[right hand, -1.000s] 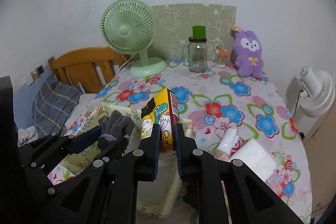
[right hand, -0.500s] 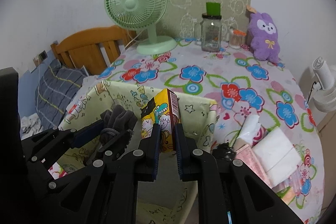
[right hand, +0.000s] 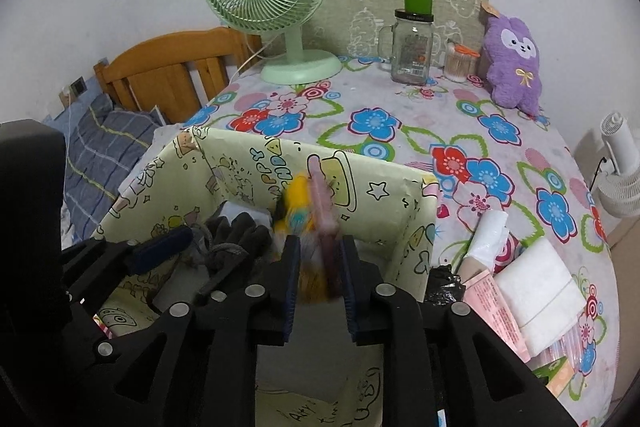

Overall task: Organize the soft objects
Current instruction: 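Open the left gripper over the bin while the right gripper drops the yellow box inside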

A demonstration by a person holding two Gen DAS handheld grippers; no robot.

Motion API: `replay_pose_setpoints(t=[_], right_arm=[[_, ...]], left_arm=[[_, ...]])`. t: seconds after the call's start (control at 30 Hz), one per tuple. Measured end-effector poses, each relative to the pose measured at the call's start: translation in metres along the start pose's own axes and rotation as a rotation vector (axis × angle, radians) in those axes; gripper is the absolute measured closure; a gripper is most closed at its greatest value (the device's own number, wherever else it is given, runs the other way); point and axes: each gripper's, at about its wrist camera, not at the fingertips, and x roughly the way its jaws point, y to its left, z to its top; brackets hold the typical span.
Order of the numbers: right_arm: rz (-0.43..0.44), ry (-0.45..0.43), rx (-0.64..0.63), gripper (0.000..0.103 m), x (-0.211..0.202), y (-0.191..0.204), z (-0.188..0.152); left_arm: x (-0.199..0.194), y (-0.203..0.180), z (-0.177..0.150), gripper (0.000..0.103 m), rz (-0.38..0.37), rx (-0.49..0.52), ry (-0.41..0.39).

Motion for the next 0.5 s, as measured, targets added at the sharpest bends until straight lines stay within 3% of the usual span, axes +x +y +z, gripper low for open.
replay_pose_setpoints(t=[0.1, 0.13, 0.17, 0.27, 0.5], right_arm=[[0.002, -0.013, 0.001, 0.066, -0.004, -0.001, 0.001], [-0.01, -0.021, 0.002, 0.056, -0.006, -0.001, 0.001], [-0.016, -0.029, 0.002, 0.053, -0.008, -0.002, 0.001], [-0.024, -0.047, 0.004, 0.041, -0.014, -0.004, 0.003], [-0.04, -0.105, 0.01, 0.022, -0.035, -0.009, 0.005]], left_arm=[[-0.006, 0.0, 0.0, 0.036, -0.013, -0.011, -0.007], [-0.008, 0.0, 0.0, 0.035, -0.018, -0.012, -0.011], [-0.01, 0.0, 0.002, 0.032, -0.019, -0.014, -0.014], [-0.019, -0.002, 0.003, 0.02, 0.012, -0.009, -0.046], [-0.035, -0.005, 0.009, 0.014, 0.015, -0.008, -0.076]])
